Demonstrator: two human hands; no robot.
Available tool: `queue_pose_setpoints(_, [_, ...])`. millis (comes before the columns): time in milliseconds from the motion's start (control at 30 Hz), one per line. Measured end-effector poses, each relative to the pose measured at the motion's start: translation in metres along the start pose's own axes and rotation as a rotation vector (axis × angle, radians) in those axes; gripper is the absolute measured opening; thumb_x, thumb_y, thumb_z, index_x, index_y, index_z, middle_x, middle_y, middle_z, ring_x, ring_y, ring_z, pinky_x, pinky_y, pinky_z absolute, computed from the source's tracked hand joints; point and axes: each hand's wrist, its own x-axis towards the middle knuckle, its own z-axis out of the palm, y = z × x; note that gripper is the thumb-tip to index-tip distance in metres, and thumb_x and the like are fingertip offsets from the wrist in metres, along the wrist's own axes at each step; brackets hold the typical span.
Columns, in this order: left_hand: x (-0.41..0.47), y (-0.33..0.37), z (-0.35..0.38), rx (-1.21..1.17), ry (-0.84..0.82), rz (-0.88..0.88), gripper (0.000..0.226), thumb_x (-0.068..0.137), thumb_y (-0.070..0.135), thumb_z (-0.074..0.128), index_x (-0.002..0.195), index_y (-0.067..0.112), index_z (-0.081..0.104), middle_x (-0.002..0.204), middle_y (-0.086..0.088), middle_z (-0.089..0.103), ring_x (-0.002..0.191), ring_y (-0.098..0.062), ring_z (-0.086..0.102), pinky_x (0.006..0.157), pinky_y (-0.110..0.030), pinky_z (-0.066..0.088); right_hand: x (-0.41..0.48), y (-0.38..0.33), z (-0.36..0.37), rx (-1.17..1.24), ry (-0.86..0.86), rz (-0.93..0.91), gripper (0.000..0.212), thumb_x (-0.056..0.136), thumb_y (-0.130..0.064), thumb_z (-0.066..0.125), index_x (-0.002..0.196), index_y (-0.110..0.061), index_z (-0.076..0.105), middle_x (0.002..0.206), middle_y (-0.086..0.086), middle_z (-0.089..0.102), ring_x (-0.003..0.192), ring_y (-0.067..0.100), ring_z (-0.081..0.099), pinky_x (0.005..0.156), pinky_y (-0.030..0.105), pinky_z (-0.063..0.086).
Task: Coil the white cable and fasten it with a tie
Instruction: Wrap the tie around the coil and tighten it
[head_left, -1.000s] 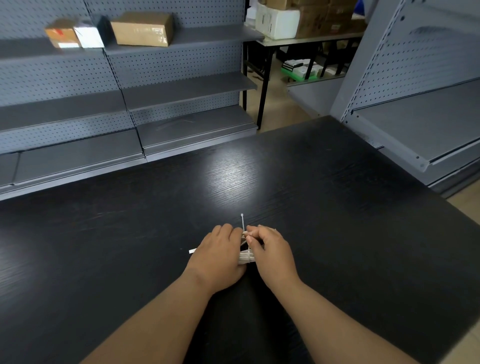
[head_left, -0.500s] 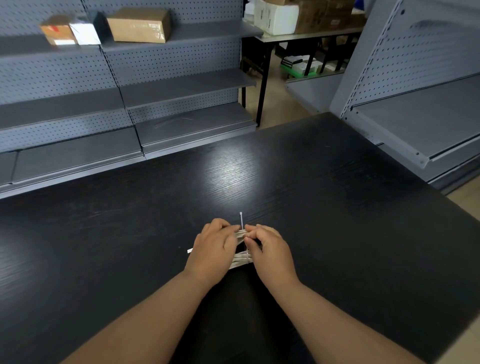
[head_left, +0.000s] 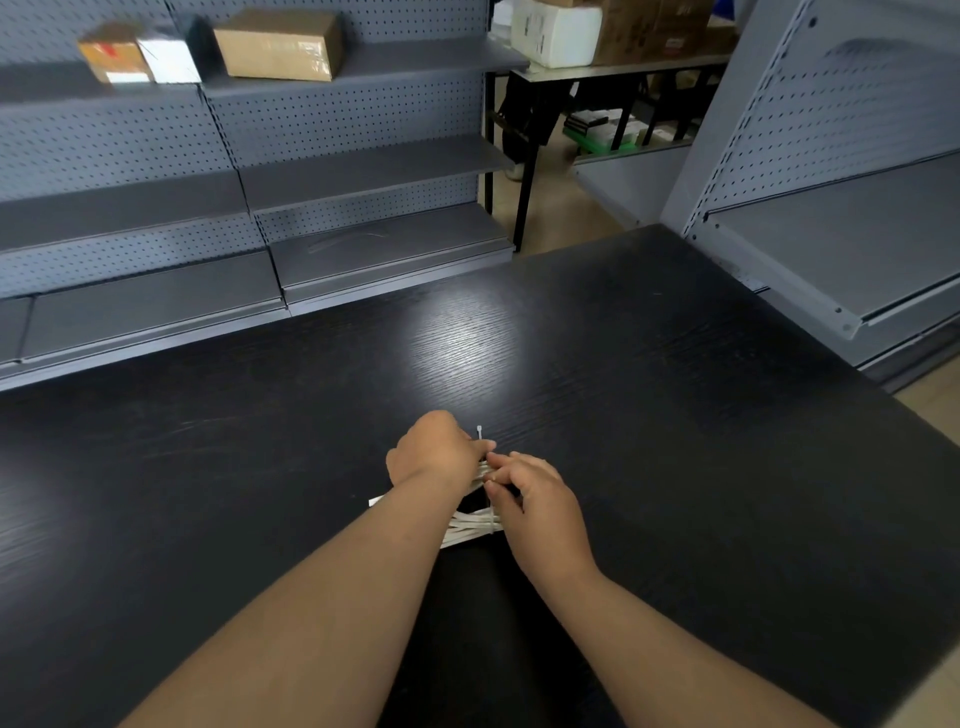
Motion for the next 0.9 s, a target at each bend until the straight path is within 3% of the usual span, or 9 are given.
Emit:
queue_pose_setpoints(200, [-0.001, 0.009, -0.003, 0.017, -0.001, -0.073, 0.033, 0.084, 0.031, 0.068, 0.066, 0.015, 0.047, 0.080, -0.002, 0.055, 0.093, -0.026, 0.059, 0.081, -0.036, 0.042, -0.002, 0.000, -0.002, 0.021, -0.007, -0.009, 0.014, 0.091, -0.011, 0.056, 0.097, -0.007, 0.069, 0.127, -0.002, 0.060, 0.128, 0.010, 0.042, 0.102, 0.018, 0.031])
queue_pose_setpoints(333, [-0.003, 0.009, 0.000, -0.018, 0.012, -0.072, 0.019, 0.090, 0.029, 0.060, 0.081, 0.012, 0.059, 0.082, -0.003, 0.056, 0.094, -0.026, 0.060, 0.079, -0.034, 0.042, -0.003, -0.001, -0.002, 0.024, -0.024, -0.008, 0.014, 0.091, -0.010, 0.056, 0.096, -0.008, 0.069, 0.128, -0.002, 0.059, 0.128, 0.009, 0.041, 0.102, 0.017, 0.030])
queue_pose_setpoints(467, [-0.007, -0.002, 0.004, -0.059, 0.039, 0.031, 0.027, 0.089, 0.027, 0.055, 0.067, 0.016, 0.067, 0.064, 0.003, 0.059, 0.075, -0.021, 0.060, 0.069, -0.030, 0.043, -0.003, -0.002, -0.003, 0.023, -0.028, 0.000, 0.013, 0.091, -0.011, 0.056, 0.091, -0.010, 0.069, 0.128, -0.005, 0.059, 0.128, 0.008, 0.040, 0.103, 0.017, 0.028])
queue_pose_setpoints(633, [-0.015, -0.010, 0.008, -0.258, 0.086, 0.164, 0.010, 0.089, 0.024, 0.058, 0.079, 0.023, 0.060, 0.082, 0.007, 0.065, 0.084, -0.015, 0.062, 0.084, -0.037, 0.050, -0.003, 0.000, -0.002, -0.013, -0.029, -0.027, 0.014, 0.092, -0.012, 0.056, 0.093, -0.010, 0.069, 0.128, -0.006, 0.060, 0.128, 0.009, 0.041, 0.101, 0.015, 0.028])
queue_pose_setpoints(767, [-0.020, -0.013, 0.004, -0.474, 0.075, 0.180, 0.014, 0.086, 0.015, 0.065, 0.095, 0.018, 0.055, 0.079, 0.007, 0.064, 0.073, -0.003, 0.058, 0.058, -0.007, 0.043, -0.003, -0.002, -0.004, -0.025, -0.025, -0.034, 0.014, 0.091, -0.012, 0.056, 0.094, -0.008, 0.069, 0.127, -0.004, 0.061, 0.127, 0.010, 0.042, 0.108, 0.023, 0.030])
queue_pose_setpoints(900, [-0.024, -0.018, 0.000, -0.461, 0.047, 0.230, 0.009, 0.086, 0.015, 0.066, 0.093, 0.016, 0.062, 0.081, 0.006, 0.067, 0.077, -0.006, 0.062, 0.063, -0.009, 0.041, -0.004, -0.002, -0.003, -0.021, -0.026, -0.028, 0.015, 0.092, -0.013, 0.056, 0.097, -0.009, 0.069, 0.127, -0.005, 0.060, 0.127, 0.009, 0.041, 0.104, 0.017, 0.028])
